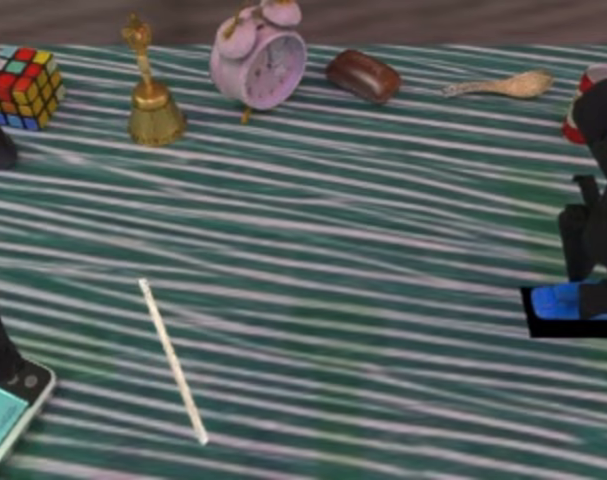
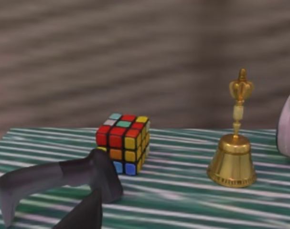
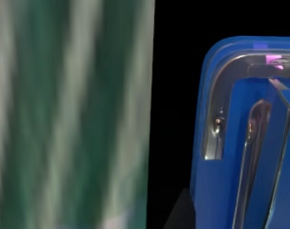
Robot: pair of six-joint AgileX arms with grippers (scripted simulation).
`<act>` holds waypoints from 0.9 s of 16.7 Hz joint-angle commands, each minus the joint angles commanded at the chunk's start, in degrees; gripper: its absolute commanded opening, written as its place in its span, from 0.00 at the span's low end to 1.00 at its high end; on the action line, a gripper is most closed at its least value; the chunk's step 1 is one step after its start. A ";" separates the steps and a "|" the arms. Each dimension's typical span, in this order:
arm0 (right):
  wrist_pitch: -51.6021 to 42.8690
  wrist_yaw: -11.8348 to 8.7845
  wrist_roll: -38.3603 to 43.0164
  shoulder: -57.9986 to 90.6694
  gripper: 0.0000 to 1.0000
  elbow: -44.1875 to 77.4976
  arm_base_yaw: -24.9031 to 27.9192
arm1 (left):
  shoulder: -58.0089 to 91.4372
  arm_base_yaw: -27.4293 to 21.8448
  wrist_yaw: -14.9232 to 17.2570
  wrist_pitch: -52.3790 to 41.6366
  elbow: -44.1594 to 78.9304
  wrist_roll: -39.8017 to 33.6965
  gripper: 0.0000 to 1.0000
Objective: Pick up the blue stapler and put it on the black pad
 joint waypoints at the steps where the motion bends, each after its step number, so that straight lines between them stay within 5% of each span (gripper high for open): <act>1: 0.00 0.00 0.00 0.00 0.00 0.00 0.00 | 0.00 0.00 0.00 0.00 0.00 0.00 1.00; 3: 0.00 0.00 0.00 0.00 0.00 0.00 0.00 | 0.00 0.00 0.00 0.00 0.00 0.00 1.00; 15: 0.00 0.00 0.00 0.00 0.90 0.00 0.00 | 0.00 0.00 0.00 0.00 0.00 0.00 1.00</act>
